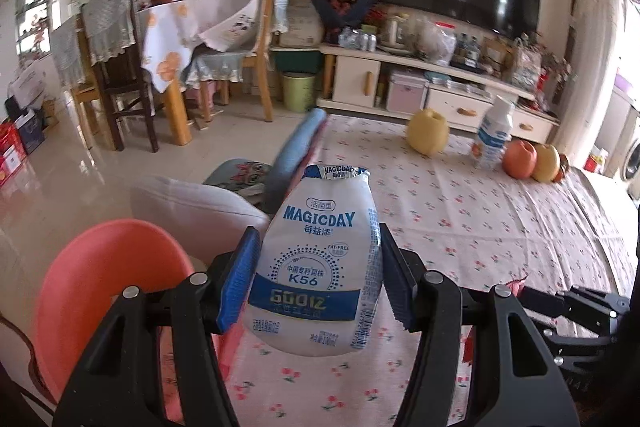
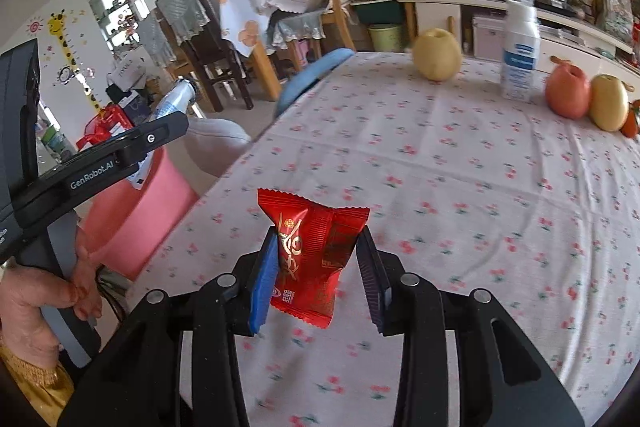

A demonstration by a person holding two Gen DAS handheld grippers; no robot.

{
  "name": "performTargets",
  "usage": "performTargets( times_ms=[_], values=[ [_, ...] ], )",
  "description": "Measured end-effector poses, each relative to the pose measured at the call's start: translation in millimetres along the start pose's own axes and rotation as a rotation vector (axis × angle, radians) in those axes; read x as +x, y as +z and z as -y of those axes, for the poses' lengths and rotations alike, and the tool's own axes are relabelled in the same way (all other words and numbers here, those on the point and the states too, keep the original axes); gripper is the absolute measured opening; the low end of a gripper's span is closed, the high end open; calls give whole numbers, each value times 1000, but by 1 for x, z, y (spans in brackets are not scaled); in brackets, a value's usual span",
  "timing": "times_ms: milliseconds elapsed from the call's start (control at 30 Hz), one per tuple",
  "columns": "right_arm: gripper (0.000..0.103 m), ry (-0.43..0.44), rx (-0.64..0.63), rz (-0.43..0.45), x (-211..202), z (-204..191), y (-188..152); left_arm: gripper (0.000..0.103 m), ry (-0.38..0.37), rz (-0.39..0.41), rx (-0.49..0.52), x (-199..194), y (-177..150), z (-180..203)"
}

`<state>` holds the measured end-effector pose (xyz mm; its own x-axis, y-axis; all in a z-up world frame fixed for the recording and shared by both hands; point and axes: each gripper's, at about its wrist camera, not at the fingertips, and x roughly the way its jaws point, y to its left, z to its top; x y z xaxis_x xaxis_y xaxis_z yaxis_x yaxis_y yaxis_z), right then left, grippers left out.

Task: Collect trash
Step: 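Carry the yogurt bottle and red wrapper to the pink bucket and release both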

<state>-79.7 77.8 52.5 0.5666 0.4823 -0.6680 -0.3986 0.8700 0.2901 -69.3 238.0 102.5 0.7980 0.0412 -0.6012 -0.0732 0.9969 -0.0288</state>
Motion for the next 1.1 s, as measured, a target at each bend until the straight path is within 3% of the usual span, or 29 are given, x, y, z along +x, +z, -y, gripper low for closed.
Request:
performTargets(
  times_ms=[233,767,1100],
  values=[
    [40,53,-66,7,16,-54,21,60,56,17,-75,-8,5,-39],
    [40,188,-228,-7,67,-184,54,60,203,6,-351,-25,-7,-175],
    [43,230,-277,-48,101,-231,46,60,215,-18,-399,-22,-17,-200]
  ],
)
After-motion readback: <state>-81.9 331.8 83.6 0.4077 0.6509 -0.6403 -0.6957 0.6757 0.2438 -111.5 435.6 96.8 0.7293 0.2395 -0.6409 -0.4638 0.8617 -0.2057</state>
